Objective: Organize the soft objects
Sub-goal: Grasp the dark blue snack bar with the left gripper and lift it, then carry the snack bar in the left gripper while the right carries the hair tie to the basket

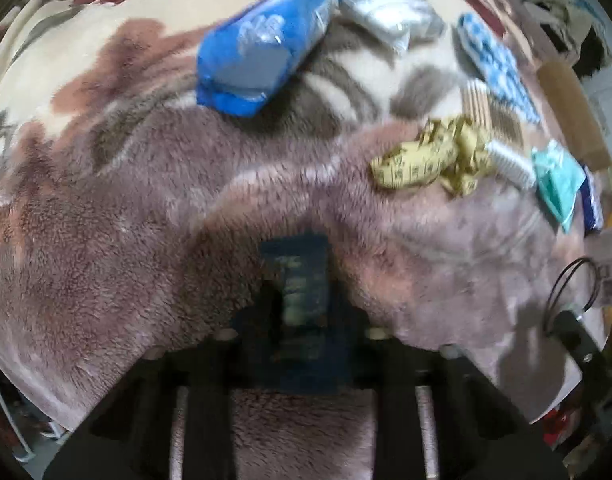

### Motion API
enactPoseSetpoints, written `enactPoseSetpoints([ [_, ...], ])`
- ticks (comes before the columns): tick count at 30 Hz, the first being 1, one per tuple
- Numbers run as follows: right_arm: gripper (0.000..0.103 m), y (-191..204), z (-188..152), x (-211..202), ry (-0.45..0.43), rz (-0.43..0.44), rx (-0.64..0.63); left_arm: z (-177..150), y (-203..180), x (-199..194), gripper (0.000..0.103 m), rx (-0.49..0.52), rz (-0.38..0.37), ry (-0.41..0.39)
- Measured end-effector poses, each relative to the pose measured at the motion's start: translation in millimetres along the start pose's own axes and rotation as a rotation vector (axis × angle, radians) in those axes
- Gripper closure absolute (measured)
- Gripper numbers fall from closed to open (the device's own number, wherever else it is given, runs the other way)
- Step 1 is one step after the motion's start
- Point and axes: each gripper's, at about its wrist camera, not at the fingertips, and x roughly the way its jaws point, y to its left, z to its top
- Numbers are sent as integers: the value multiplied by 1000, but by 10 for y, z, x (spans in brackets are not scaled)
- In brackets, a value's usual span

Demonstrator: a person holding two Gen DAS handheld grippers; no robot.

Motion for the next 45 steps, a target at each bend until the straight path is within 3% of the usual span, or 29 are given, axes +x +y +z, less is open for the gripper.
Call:
enactPoseSetpoints([
  [18,78,24,30,-346,-71,-11,-17,-152,-216,-926,82,85,-126,-147],
  [45,78,-273,107,-1236,-221,-138,-24,-278,-1368,-1276,82,252,-198,-229],
])
